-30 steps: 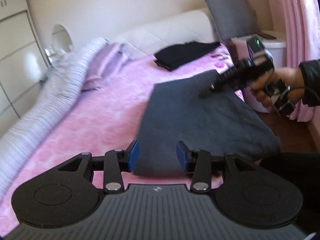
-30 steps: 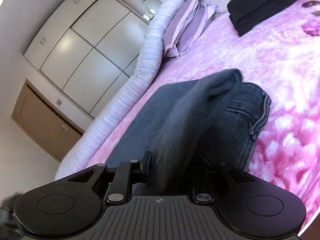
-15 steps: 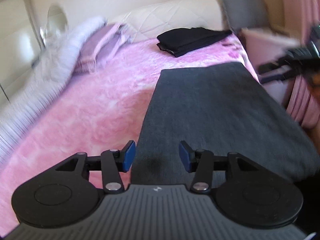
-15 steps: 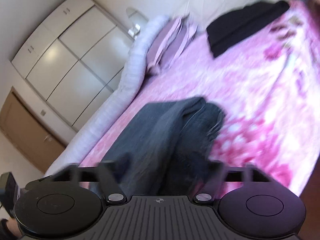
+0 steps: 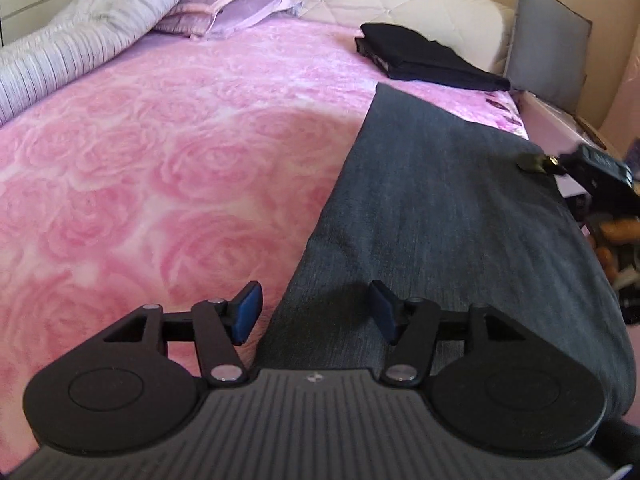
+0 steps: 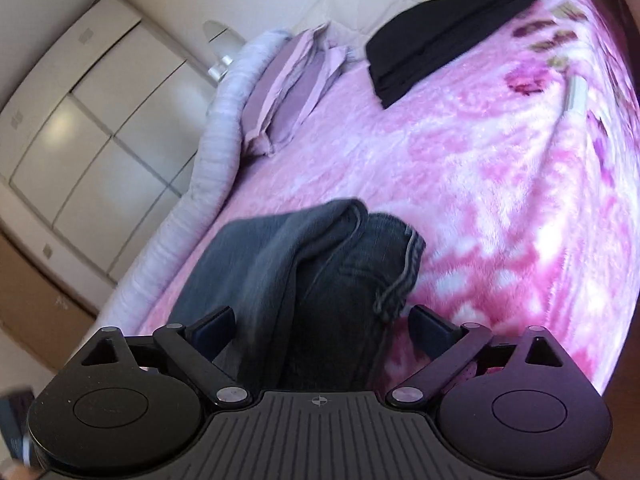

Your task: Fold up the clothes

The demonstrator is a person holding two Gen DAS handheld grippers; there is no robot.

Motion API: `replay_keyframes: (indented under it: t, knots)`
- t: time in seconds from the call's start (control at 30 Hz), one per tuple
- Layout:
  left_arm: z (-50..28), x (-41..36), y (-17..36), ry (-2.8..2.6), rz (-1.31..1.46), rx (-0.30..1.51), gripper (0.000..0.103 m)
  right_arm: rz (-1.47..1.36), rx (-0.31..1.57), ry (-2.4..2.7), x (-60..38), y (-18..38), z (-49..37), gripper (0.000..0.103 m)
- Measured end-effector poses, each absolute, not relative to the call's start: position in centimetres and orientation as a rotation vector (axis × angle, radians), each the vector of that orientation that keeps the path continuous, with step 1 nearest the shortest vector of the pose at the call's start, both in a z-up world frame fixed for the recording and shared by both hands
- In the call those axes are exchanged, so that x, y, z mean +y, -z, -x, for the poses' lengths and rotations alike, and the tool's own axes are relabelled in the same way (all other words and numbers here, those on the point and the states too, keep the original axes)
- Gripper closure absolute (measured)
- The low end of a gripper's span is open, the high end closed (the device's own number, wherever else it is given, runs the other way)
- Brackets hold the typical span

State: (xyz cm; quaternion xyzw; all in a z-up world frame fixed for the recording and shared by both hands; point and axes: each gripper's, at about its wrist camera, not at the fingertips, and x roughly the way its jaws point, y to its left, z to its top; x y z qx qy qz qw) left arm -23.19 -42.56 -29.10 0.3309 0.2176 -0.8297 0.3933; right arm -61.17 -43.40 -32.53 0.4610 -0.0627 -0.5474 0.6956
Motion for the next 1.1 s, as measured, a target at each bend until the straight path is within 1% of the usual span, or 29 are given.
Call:
replay_keyframes:
  t: [0.03, 0.07, 0.1, 0.2, 0.27, 0.33, 0.37, 0.47, 0.53, 0.63, 0.73, 0.77, 0.8, 0.93, 1.0, 1.1]
  knots:
    - [22.9, -42.5, 28.9, 2.11, -0.835, 0.555, 0.047, -1.042, -0.144, 1.218, -43.6, 32.5, 61.3, 0.007]
    - [22.7, -42.5, 28.7, 2.116, -0.832, 0.559, 0.047, -1.041, -0.121, 1.227, -43.8, 32.2, 61.3, 0.009]
    - [22.6, -42.8, 28.6, 2.122, -0.835, 0.568, 0.047, -1.04, -0.098, 1.236, -44.0, 32.0, 61.2, 0.026]
    - [22.5, -43.9, 28.7, 2.135, -0.862, 0.623, 0.043, -1.002, -0.034, 1.229, -44.1, 31.5, 61.4, 0.044]
    - [22.6, -44.5, 28.9, 2.144, -0.883, 0.668, 0.043, -0.978, -0.023, 1.204, -44.4, 31.1, 61.7, 0.052]
    - [22.6, -44.7, 28.9, 2.155, -0.891, 0.708, 0.047, -0.945, -0.004, 1.175, -45.4, 30.5, 61.8, 0.054]
    - [22.7, -44.3, 28.8, 2.17, -0.897, 0.713, 0.047, -0.919, 0.008, 1.163, -46.5, 30.0, 61.8, 0.056]
    - [23.3, -42.6, 28.4, 2.213, -0.918, 0.689, 0.047, -0.843, 0.037, 1.126, -50.5, 28.5, 61.6, 0.057]
    - [23.9, -41.4, 28.5, 2.235, -0.938, 0.667, 0.05, -0.838, 0.088, 1.074, -54.4, 28.1, 61.3, 0.057]
    - [24.7, -40.0, 29.1, 2.246, -0.946, 0.639, 0.05, -0.848, 0.249, 1.056, -58.3, 28.1, 60.5, 0.051]
    - [24.5, -39.0, 28.9, 2.227, -0.919, 0.591, 0.049, -0.761, 0.335, 1.125, -56.1, 26.8, 60.3, 0.045]
    - [24.6, -38.4, 28.6, 2.213, -0.917, 0.528, 0.049, -0.718, 0.364, 1.151, -55.0, 26.3, 60.2, 0.044]
    - [24.8, -37.3, 28.3, 2.198, -0.93, 0.416, 0.05, -0.635, 0.394, 1.186, -52.7, 25.4, 59.9, 0.043]
    - [26.5, -31.9, 27.7, 2.136, -1.042, -0.167, 0.05, -0.316, 0.446, 1.118, -42.1, 23.3, 57.8, 0.04]
    - [27.3, -29.6, 28.2, 2.124, -1.091, -0.4, 0.05, -0.203, 0.49, 1.03, -37.2, 23.8, 55.5, 0.036]
    - [28.9, -27.8, 29.7, 2.1, -1.187, -0.633, 0.049, -0.046, 0.624, 0.903, -31.7, 26.7, 51.3, 0.036]
